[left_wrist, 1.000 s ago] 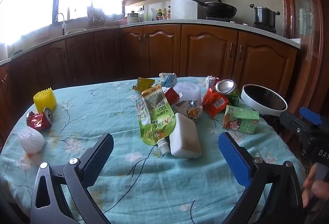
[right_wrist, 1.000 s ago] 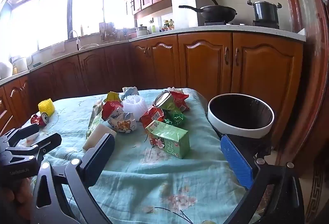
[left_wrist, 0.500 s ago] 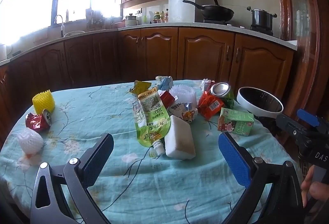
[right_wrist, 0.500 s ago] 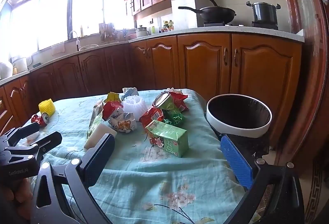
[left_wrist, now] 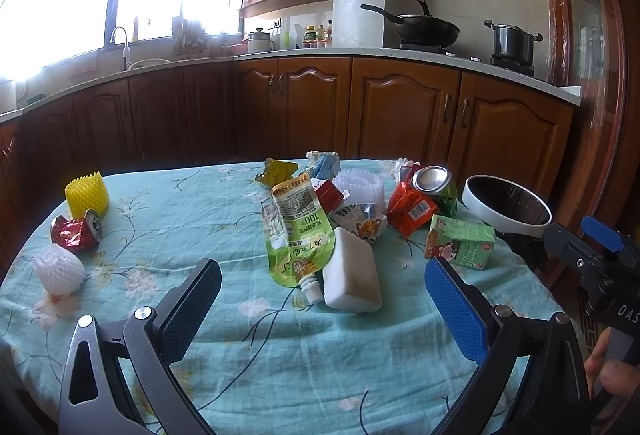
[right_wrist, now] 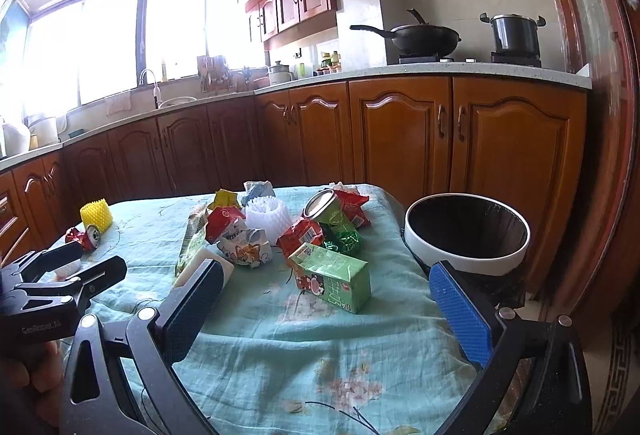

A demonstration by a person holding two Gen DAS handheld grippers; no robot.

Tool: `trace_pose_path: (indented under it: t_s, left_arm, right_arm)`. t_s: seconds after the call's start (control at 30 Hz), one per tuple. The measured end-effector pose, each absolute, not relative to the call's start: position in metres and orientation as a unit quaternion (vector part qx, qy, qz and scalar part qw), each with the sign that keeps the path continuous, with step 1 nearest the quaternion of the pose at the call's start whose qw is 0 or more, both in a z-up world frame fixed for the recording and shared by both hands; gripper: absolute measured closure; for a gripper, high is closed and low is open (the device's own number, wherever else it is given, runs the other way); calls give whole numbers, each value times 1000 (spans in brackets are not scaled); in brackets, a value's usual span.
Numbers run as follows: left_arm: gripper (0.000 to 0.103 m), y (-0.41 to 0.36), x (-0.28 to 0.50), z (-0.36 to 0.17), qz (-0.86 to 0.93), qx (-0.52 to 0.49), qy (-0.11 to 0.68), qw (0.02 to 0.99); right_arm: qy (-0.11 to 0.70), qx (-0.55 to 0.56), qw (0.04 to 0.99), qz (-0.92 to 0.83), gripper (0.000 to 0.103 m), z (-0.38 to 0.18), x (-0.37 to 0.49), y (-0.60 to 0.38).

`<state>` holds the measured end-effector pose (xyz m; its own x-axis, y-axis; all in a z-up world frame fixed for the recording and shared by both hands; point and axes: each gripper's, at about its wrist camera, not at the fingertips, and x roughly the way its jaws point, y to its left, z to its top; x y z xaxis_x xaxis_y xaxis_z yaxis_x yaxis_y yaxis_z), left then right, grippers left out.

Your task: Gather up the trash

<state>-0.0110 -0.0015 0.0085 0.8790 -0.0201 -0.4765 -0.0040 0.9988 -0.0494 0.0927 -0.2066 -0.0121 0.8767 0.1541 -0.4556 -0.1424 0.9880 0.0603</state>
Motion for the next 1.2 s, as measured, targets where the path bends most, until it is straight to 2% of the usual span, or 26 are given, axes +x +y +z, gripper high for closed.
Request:
trace_pose_path:
  t_s: [1.2]
  left_arm:
    - [1, -2, -8, 8, -10, -24, 246, 969]
  right_arm:
    - [245, 33, 964, 96, 0, -17, 98, -213]
